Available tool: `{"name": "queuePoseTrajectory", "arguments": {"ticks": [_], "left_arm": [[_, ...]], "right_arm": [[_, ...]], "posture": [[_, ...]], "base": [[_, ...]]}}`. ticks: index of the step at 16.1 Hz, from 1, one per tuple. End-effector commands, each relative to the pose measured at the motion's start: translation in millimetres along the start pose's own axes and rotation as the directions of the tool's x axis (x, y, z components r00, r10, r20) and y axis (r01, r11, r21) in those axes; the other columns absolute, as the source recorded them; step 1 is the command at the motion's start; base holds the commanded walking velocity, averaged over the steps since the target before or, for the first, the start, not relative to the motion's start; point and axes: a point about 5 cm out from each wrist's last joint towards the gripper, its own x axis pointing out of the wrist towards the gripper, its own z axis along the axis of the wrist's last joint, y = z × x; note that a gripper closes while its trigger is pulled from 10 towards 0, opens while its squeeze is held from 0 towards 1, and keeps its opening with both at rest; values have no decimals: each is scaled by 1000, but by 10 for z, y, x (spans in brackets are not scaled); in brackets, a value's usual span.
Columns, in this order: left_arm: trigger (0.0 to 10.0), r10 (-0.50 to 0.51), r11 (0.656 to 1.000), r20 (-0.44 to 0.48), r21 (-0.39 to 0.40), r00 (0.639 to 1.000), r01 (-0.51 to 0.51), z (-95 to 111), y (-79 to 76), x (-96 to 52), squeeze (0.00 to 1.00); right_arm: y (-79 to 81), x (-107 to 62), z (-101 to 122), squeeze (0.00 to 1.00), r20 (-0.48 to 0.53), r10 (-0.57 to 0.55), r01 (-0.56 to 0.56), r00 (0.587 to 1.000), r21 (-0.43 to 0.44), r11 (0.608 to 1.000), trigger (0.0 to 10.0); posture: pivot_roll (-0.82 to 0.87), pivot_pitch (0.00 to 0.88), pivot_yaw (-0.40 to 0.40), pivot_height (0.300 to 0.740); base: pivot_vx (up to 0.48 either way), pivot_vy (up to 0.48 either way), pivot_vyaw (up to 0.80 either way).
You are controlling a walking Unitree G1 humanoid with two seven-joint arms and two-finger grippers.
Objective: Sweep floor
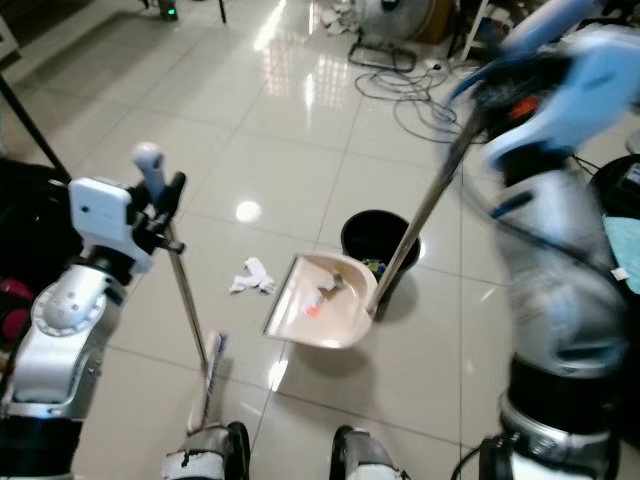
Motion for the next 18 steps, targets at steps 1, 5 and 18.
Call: {"name": "queuePoseTrajectory", "arguments": {"ticks": [1,5,18], "left_arm": [[10000,-8,1000,66,31,998,6,168,-27,25,0],[10000,-8,999,41,42,999,7,164,-44,-13,0],[10000,1,999,7,34,1000,-1,90,-86,-58,0]], "right_arm": [[-28,-1,155,0,52,-8,7,999,17,1000,10000],[-156,-1,296,0,58,-76,74,995,34,997,10000],[-265,-8,418,0,54,-108,107,993,21,994,10000]], "posture": [[-27,87,5,740],[-24,84,2,740],[-44,55,-1,740]], "base": [[300,0,-519],[338,0,-206],[366,0,0]]}}
